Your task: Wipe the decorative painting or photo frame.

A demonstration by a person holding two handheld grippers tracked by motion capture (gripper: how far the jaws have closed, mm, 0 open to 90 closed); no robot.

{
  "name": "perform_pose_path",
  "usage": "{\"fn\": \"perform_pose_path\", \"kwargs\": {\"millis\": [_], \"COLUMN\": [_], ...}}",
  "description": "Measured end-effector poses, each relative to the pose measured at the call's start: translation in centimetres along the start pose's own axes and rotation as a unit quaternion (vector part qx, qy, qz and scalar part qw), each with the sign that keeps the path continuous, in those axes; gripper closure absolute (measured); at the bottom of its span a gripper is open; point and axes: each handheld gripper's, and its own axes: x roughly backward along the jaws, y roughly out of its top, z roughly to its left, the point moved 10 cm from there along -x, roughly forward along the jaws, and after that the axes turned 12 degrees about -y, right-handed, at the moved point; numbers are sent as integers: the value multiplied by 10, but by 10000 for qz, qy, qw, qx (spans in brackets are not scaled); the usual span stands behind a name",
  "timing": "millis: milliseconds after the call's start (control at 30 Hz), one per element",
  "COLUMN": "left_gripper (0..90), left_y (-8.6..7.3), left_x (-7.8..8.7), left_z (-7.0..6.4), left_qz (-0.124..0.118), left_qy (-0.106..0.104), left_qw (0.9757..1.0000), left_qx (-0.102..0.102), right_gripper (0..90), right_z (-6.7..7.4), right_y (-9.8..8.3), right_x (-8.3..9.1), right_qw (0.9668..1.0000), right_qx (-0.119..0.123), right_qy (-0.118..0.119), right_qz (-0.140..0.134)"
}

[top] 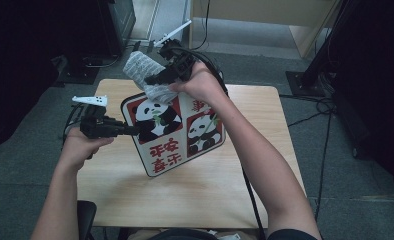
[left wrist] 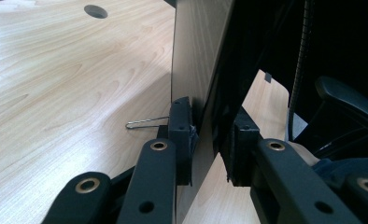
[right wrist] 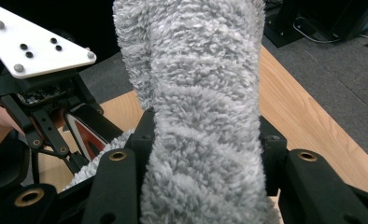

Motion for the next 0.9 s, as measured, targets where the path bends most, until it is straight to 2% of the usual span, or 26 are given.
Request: {"fn": "perform_pose_path", "kwargs": {"millis": [900], "left_gripper": [762], "left_y": [1], "left_x": [0], "left_z": [0], "left_qz": [-22], "left_qy": [3], "left_qw": [10000], "left_qx": [44], "right_gripper": [555], "right_z": [-31], "right_y": [-14], "right_x": [15], "right_qw": [9994], "right_qx": [-319], "right_qy": [-80], "right_qz": [-86]}}
